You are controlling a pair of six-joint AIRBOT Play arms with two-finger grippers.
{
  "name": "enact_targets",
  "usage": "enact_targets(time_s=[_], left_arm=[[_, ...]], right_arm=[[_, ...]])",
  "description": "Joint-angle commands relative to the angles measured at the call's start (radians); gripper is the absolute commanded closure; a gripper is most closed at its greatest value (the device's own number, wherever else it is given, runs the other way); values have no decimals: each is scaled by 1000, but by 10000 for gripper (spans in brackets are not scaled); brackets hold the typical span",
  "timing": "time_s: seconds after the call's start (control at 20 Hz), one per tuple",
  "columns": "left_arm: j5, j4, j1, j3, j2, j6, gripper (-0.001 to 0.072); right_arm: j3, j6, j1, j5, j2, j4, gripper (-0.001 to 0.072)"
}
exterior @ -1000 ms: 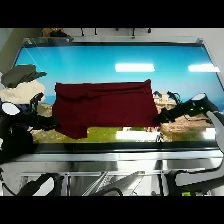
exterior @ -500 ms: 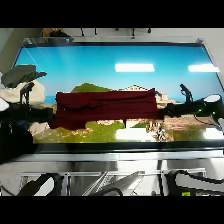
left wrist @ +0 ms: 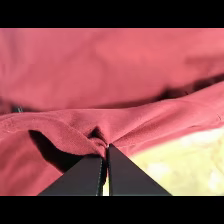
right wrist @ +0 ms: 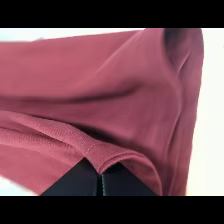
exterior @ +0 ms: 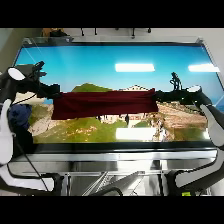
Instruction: Fold the shirts.
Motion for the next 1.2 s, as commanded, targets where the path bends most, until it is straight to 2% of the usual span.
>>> enact_targets(time_s=[0.0,0.05,0.1,0.15,0.2,0.25,0.4,0.45,0.6,0.75,0.8,0.85,0.9,0.95,1.0,1.05,1.15], left_arm=[[10,0,-13,120,-165,2,682],[-7,0,-16,158,-197,2,396],[-19,0,-16,198,-223,-6,57],[-25,0,-16,242,-241,-25,-4],[-26,0,-8,280,-249,-33,-4],[-24,0,-6,316,-248,-37,-5],[-94,-1,5,426,-248,-69,-4],[-135,-2,4,457,-248,-78,-4],[-209,-2,-23,509,-247,-82,-4],[-215,-2,-61,502,-248,-89,-4],[-209,-2,-77,491,-247,-89,14],[-199,-2,-98,479,-248,-89,142],[-184,-2,-119,465,-248,-89,240],[-161,-2,-140,445,-248,-89,321],[-139,-2,-159,427,-248,-89,452],[-104,-2,-183,404,-248,-89,689],[-32,-4,-237,348,-248,-89,689]], right_arm=[[50,-31,5,-39,-71,21,513],[73,-31,-7,-8,-69,15,462],[103,-31,-26,27,-69,0,457],[138,-24,-49,55,-69,-21,384],[161,-10,-71,58,-71,-31,208],[174,-6,-95,58,-74,-28,135],[177,15,-125,94,-114,-27,124],[177,15,-122,114,-135,-27,74],[177,14,-84,148,-198,-24,74],[177,-5,-31,148,-230,-23,77],[177,-12,-14,147,-235,-23,80],[177,-12,-3,147,-240,-23,173],[177,-12,4,143,-241,-23,348],[179,-12,6,139,-241,-16,482],[187,-12,5,140,-240,-12,605],[203,-12,1,154,-233,-11,682],[248,-10,-12,216,-203,-5,692]])
